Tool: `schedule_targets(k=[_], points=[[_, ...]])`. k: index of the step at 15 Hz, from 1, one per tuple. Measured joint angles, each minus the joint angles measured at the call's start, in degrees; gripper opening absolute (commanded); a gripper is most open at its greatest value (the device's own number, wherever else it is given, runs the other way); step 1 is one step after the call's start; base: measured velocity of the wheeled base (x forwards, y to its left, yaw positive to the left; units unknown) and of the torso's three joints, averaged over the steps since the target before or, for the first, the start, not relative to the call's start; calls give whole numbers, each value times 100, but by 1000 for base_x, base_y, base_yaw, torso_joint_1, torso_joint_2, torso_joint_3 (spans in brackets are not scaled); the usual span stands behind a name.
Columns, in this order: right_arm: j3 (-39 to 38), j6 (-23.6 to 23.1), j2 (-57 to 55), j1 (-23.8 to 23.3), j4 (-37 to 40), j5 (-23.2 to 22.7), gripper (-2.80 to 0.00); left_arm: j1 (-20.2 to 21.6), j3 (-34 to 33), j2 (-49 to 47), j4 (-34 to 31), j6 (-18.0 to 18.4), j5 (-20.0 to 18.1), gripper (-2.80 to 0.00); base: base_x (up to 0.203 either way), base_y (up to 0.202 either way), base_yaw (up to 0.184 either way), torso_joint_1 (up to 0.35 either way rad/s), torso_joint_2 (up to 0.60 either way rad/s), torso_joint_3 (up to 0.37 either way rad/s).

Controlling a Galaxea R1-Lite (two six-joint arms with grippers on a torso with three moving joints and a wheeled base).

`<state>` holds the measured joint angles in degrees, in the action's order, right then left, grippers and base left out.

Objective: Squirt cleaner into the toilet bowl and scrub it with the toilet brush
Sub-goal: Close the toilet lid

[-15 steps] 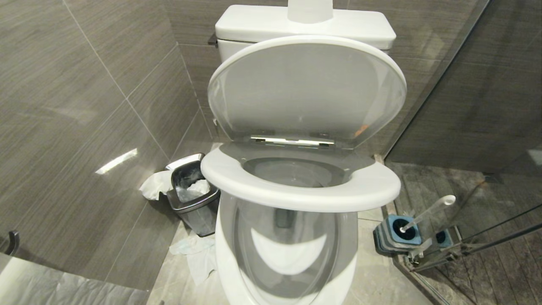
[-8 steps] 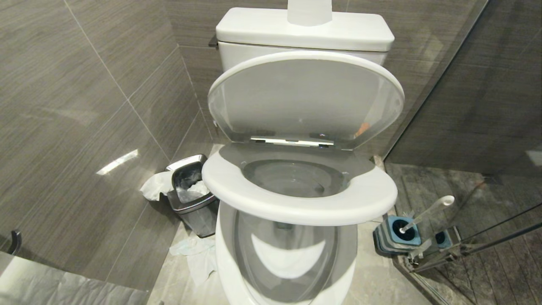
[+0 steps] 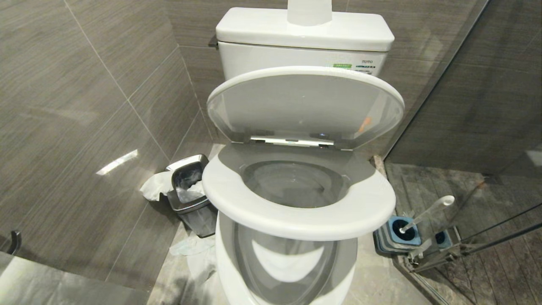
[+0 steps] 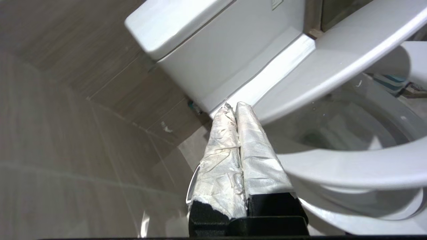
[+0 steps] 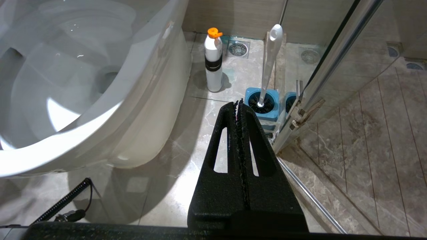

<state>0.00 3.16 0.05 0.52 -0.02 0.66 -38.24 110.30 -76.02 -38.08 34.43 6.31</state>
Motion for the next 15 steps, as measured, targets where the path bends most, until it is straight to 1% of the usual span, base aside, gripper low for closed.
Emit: schedule_targets(k=[3,4,6,9,11,15], points=[[0,-1,0,-4,-1,-4,-280,-1068,61,-469,316,51,855,-280,0,0,0,0,0,0],[0,-2,0,-1,-2,0,-280,-1307,64,-643,506,60,1065,-280,0,0,0,0,0,0],[0,0,0,0,-1,-1,-280,-1631,75,-930,792,77,1300,-280,0,0,0,0,0,0],[0,-2,0,-1,-2,0,-280,-2022,72,-1282,832,49,1457,-280,0,0,0,0,0,0],[0,0,0,-1,-2,0,-280,-2174,72,-1517,903,9,1471,-280,0,0,0,0,0,0],[0,-1,0,0,2,-2,-280,-2456,57,-1883,871,-339,1457,-280,0,0,0,0,0,0]])
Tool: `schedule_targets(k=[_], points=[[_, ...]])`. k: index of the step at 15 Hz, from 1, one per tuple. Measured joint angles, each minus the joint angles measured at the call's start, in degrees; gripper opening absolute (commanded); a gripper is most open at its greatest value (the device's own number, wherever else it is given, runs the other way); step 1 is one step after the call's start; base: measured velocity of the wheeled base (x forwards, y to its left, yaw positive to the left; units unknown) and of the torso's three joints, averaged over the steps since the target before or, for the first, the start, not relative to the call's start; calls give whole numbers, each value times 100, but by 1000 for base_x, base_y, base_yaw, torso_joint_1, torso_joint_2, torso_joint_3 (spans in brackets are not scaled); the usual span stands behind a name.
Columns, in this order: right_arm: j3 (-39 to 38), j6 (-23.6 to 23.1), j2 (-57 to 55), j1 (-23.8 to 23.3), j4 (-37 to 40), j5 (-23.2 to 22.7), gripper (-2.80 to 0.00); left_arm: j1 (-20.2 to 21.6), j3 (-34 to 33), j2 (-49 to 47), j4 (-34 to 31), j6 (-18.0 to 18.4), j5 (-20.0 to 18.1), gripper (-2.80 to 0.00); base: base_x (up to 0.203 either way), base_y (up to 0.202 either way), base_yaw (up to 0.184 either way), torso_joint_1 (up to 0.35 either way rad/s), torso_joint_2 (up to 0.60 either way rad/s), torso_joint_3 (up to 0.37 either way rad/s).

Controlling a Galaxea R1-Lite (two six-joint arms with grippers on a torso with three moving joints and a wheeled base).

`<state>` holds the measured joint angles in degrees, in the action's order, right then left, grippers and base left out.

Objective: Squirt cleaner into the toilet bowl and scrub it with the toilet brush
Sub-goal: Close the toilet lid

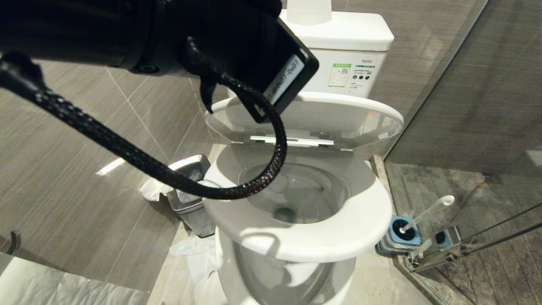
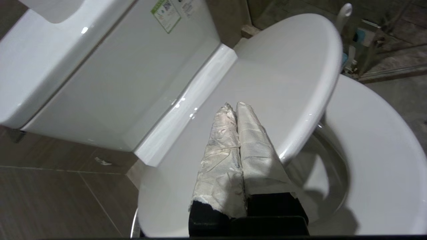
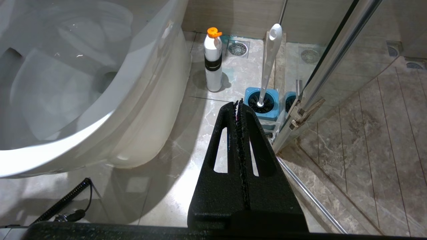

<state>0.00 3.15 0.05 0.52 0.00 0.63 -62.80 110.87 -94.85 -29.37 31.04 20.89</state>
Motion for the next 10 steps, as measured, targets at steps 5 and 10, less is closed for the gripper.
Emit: schedule_targets(k=[5,10], points=[[0,1,0,0,-2,0,-280,-450,-18,-89,-1018,-894,25,-280,0,0,0,0,0,0],[0,-1,0,-1,-5,2,-280,-619,-65,-124,-1378,-1384,-147,-280,0,0,0,0,0,0]])
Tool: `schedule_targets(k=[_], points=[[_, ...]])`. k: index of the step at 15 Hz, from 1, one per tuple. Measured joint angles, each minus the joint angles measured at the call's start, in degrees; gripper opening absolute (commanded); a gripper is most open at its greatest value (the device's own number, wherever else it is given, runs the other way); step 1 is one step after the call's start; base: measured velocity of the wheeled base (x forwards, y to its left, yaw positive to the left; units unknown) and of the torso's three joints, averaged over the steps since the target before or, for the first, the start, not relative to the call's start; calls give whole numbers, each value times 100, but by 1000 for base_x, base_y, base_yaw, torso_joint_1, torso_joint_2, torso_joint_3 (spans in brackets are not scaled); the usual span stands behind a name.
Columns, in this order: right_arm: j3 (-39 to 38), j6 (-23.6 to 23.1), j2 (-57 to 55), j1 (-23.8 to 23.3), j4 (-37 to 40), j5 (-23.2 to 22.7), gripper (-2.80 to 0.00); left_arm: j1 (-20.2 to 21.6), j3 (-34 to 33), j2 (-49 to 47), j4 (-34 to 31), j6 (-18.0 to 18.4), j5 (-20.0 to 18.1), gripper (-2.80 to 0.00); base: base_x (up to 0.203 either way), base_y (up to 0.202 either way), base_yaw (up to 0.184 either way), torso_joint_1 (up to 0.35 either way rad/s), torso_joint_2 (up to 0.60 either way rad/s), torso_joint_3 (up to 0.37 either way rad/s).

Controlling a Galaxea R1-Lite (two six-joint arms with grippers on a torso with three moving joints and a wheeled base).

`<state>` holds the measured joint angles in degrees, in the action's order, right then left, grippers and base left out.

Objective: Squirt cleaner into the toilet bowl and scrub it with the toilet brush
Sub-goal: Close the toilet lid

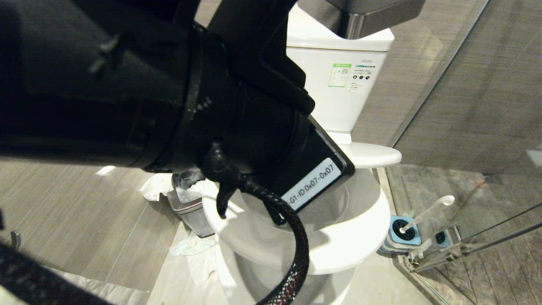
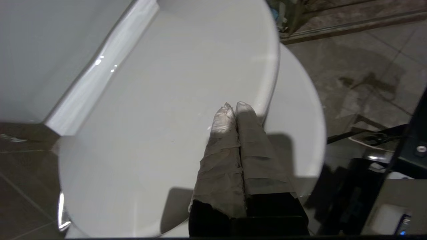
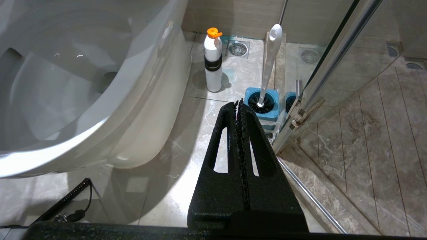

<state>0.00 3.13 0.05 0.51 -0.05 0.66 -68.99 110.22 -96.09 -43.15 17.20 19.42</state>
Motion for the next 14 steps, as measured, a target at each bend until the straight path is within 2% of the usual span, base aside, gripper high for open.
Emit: schedule_targets(k=[2,5,9,14], points=[[0,1,0,0,2,-4,-280,-97,-199,-19,-1,-440,-197,-280,0,0,0,0,0,0],[0,0,0,0,0,-2,-280,-286,-650,-47,15,-1138,-280,-280,0,0,0,0,0,0],[0,1,0,1,2,-3,-280,-349,-1096,-102,54,-1373,-655,-280,0,0,0,0,0,0],[0,2,0,1,0,-2,-280,-492,-1510,-72,59,-1714,-771,-280,0,0,0,0,0,0]])
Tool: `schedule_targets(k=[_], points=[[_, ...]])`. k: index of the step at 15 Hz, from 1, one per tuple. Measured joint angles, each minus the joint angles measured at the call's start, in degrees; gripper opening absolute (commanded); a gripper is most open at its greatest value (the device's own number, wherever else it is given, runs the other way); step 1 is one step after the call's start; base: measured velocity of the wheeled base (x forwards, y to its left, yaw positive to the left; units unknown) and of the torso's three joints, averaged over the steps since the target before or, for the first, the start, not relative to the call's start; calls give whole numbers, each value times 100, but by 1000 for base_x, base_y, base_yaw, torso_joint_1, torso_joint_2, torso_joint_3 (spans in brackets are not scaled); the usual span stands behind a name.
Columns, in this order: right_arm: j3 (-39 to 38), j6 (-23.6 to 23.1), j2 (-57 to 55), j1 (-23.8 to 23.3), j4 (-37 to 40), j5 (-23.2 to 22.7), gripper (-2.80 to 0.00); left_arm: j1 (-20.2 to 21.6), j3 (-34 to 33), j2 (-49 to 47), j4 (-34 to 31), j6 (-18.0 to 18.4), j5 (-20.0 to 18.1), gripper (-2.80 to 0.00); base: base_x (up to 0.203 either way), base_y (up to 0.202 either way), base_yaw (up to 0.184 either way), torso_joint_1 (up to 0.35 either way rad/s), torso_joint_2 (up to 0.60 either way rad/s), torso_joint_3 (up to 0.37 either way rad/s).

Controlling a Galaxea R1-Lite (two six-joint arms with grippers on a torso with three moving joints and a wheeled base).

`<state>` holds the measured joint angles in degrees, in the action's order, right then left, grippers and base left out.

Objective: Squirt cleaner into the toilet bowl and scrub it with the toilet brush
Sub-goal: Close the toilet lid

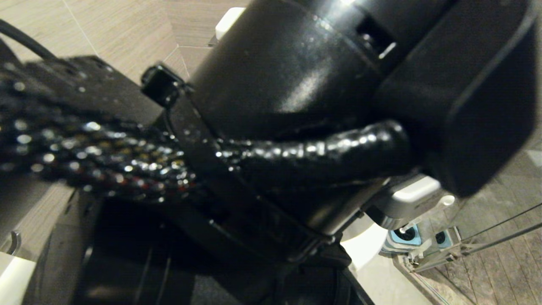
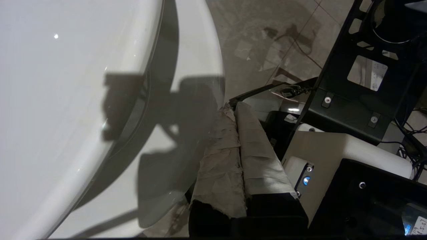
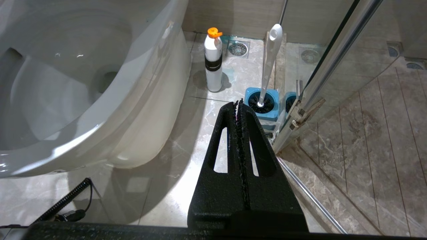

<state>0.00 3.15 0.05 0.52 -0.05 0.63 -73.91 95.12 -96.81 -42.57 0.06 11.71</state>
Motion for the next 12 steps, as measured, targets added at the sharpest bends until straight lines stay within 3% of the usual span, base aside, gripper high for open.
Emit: schedule_targets(k=[12], points=[[0,-1,0,0,1,0,-280,-18,136,299,5,-66,124,-280,0,0,0,0,0,0]])
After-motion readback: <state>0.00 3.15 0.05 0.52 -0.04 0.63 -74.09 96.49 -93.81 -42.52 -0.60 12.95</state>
